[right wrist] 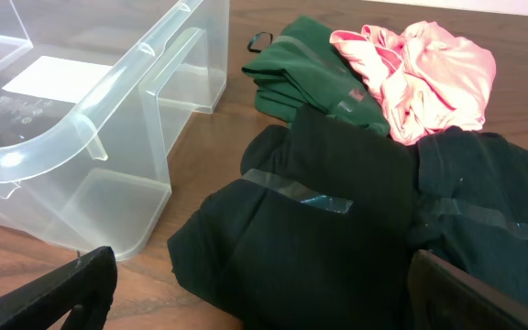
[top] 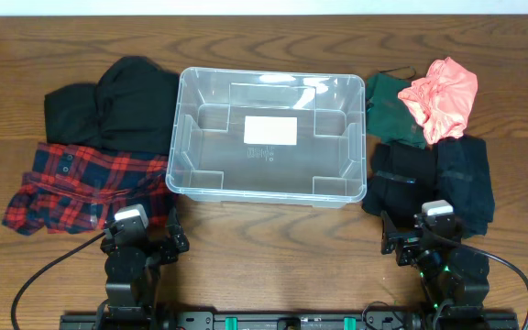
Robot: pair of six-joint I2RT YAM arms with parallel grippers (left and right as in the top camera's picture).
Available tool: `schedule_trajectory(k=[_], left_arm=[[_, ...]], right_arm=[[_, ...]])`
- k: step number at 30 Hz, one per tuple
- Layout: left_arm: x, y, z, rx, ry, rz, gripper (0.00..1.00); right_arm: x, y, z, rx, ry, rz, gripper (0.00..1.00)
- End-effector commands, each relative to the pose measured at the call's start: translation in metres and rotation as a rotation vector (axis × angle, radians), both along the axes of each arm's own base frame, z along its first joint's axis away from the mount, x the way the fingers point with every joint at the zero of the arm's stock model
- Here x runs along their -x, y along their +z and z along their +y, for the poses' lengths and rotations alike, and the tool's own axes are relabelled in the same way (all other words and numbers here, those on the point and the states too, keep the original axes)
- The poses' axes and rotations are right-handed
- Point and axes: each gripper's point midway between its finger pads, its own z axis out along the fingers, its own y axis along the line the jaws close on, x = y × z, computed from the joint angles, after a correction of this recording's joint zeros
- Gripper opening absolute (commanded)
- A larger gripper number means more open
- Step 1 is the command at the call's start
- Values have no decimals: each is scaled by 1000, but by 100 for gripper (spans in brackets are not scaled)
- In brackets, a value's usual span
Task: Pack container
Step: 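Move the right gripper to the folded black garment on the right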
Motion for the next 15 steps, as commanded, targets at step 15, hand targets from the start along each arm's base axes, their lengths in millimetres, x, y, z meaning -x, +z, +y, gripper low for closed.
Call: schedule_trajectory(k=[15], left_arm=[[0, -5, -1, 7, 0, 3, 98]], right_arm=[[-10, 119, 48, -296, 223, -284, 99]])
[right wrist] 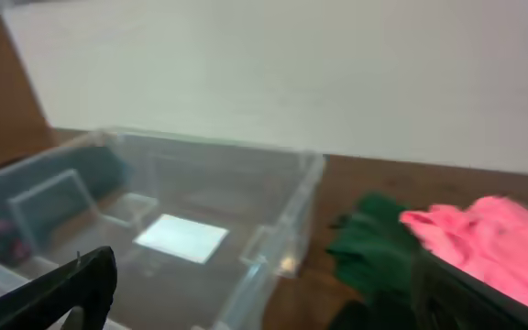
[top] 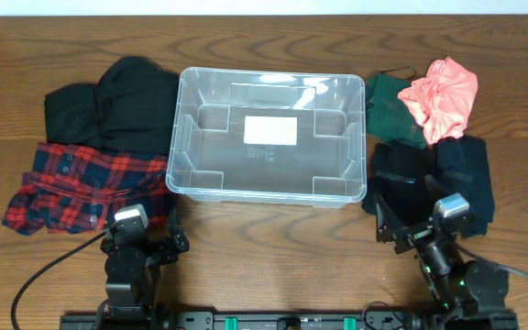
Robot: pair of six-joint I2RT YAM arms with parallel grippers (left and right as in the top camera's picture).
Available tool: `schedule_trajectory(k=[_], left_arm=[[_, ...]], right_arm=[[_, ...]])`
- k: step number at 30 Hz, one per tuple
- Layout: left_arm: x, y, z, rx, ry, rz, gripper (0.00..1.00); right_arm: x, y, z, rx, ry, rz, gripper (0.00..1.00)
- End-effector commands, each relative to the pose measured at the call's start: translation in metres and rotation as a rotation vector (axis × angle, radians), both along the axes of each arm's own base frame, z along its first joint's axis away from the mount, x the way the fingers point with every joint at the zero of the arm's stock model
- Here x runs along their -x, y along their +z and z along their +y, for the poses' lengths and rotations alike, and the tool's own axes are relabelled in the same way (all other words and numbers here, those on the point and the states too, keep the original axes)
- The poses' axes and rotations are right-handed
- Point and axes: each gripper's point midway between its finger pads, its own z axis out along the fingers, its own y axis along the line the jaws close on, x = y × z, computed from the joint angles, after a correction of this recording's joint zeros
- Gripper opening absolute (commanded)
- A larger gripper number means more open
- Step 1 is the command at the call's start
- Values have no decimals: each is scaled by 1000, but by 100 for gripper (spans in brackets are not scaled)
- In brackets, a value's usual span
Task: Pack container
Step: 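Move the right gripper to the folded black garment on the right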
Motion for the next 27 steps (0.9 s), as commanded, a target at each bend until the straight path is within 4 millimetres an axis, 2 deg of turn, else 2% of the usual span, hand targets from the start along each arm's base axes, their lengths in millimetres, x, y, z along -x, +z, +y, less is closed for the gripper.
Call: schedule_trajectory(k=[1, 6, 8, 12, 14, 17, 20, 23, 27], left_arm=[[0, -5, -1, 7, 0, 3, 98], [0, -5, -1, 7, 0, 3, 98], [0, -5, -1, 7, 0, 3, 98], [0, -5, -1, 7, 0, 3, 98], [0, -5, -1, 7, 0, 3, 98], [0, -5, -1, 7, 0, 3, 98], [0, -5, -1, 7, 0, 3, 98], [0, -5, -1, 7, 0, 3, 98], [0, -5, -1, 7, 0, 3, 98]], right_arm=[[-1, 23, 6, -57, 29, 78, 99], [-22, 36, -10, 33, -67, 377, 99], [-33, 48, -5, 106, -13, 475, 99], [-46, 74, 14, 90, 109, 624, 99], [-60, 81, 6, 101, 63, 674, 99], [-85, 87, -18, 19, -56, 738, 99], [-108, 82, -57, -66, -179, 784, 99], [-121, 62, -101, -167, -258, 852, 99], [-125, 31, -153, -220, -321, 920, 99]])
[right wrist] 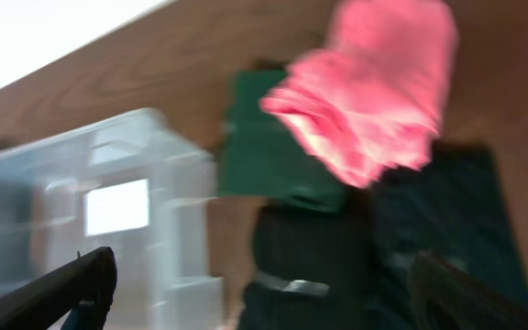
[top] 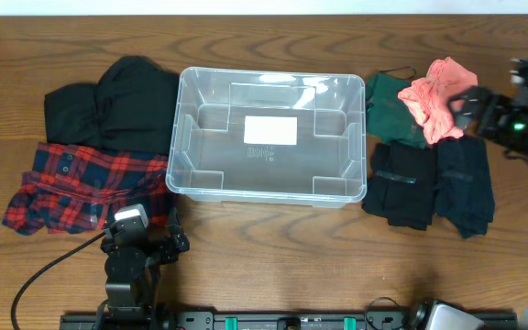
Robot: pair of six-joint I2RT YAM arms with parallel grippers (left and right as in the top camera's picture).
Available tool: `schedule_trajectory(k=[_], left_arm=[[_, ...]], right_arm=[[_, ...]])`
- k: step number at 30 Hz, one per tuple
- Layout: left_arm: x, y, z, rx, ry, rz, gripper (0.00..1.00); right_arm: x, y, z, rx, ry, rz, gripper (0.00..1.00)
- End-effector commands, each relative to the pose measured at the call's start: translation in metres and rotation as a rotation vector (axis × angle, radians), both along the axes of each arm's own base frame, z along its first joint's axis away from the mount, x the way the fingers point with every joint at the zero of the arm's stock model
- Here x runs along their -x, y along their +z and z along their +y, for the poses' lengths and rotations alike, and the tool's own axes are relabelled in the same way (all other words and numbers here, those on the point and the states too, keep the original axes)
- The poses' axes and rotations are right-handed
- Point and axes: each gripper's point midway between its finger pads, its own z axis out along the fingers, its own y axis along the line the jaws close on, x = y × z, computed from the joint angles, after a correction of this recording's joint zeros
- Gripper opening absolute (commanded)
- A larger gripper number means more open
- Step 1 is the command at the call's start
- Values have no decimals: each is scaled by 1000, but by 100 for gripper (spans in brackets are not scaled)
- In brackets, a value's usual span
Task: Pack container
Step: 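Move the right gripper to the folded black garment on the right, then grasp the folded black garment with the right gripper and lift it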
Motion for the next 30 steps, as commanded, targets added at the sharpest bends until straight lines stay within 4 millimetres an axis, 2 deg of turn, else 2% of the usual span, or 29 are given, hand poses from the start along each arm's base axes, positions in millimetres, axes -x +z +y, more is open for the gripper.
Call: schedule_trajectory(k=[1, 5, 9, 13, 15, 17, 20, 25, 27, 30], left_arm=[[0, -5, 0, 5, 3, 6, 98], [0, -5, 0, 5, 3, 6, 98], [0, -5, 0, 5, 3, 6, 98], [0, -5, 0, 5, 3, 6, 98], [0, -5, 0, 5, 3, 6, 98], [0, -5, 0, 5, 3, 6, 98], [0, -5, 0, 5, 3, 6, 98], [0, -5, 0, 5, 3, 6, 98], [0, -5, 0, 6, 3, 6, 98], [0, -5, 0, 5, 3, 6, 98]], right_arm=[[-3, -18, -37, -30, -51, 32, 99], [-1, -62, -92, -41, -181, 140, 99], [4, -108, -127, -63, -222, 233, 99], [10, -161, -148, -66, -161, 318, 99], [22, -187, -149, -108, -133, 384, 99], [29, -205, -140, -206, -103, 412, 98], [29, -217, -125, -304, -26, 396, 93], [28, -231, -110, -331, 5, 419, 92], [24, -232, -102, -327, 27, 422, 85], [22, -234, -94, -299, 52, 449, 68]])
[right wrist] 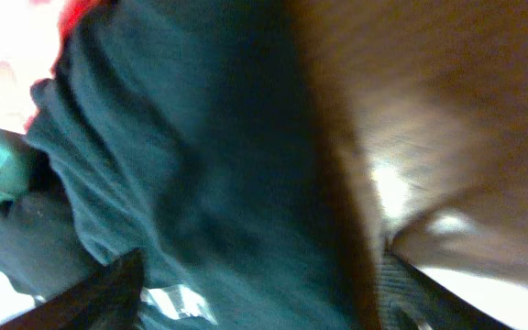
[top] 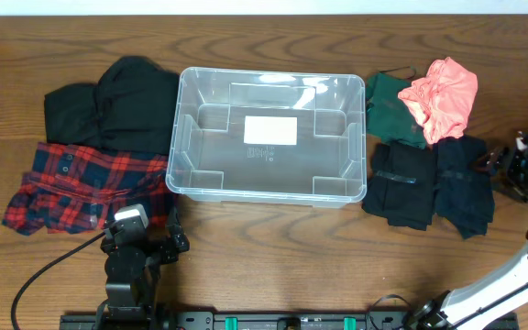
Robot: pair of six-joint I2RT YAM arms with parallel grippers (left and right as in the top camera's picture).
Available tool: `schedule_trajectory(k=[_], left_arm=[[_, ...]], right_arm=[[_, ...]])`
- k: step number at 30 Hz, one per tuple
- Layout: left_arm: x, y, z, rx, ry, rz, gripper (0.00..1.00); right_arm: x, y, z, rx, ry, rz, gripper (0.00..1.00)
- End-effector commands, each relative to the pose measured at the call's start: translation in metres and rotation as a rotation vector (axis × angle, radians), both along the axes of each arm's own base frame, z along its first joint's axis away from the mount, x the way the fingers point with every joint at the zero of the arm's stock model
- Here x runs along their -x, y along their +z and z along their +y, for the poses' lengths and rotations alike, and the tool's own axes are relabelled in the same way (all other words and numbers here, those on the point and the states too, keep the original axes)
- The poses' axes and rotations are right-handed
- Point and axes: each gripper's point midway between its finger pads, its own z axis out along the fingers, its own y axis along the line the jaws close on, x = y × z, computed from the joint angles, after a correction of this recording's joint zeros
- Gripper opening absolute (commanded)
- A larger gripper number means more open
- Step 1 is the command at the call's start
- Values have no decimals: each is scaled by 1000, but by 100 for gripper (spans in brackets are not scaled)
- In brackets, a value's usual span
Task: Pack container
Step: 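Grasp the folded black garment with the right gripper and lift it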
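Note:
The clear plastic container (top: 264, 137) stands mid-table with only a white label on its floor. Left of it lie a black garment (top: 108, 101) and a red plaid shirt (top: 71, 188). To its right are a green garment (top: 388, 105), a pink garment (top: 443, 92) and dark folded garments (top: 429, 183). My right gripper (top: 502, 172) is at the far right, beside the dark pile's right edge. In the blurred right wrist view the right gripper (right wrist: 264, 307) is open over the dark cloth (right wrist: 181, 174), holding nothing. My left gripper (top: 159, 243) rests open near the front edge.
Bare wooden table (top: 273, 247) runs along the front between the arm bases. The right arm reaches in from the lower right corner. A cable (top: 44, 275) trails from the left arm's base.
My right gripper has moved from beside the pink garment at the back right to lower down, at the right edge of the dark folded pile. The clothes lie unmoved.
Both grippers rested open near the front edge, the right one in front of the dark pile. The right gripper then tilted up, later stood at the far back right by the pink garment, and now sits beside the dark pile. The left arm stayed still.

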Motion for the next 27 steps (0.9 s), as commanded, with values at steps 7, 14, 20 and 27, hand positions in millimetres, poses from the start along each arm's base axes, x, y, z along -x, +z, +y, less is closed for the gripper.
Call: schedule_trajectory(k=[7, 14, 20, 27], left_arm=[[0, -5, 0, 6, 3, 6, 98], [0, -5, 0, 6, 3, 5, 98], [0, -5, 0, 6, 3, 5, 98], [0, -5, 0, 6, 3, 5, 98]], right_arm=[[-5, -6, 17, 35, 50, 46, 51], [-2, -6, 22, 13, 49, 59, 21], [-14, 37, 32, -28, 40, -48, 3], [-32, 152, 76, 8, 60, -316, 1]])
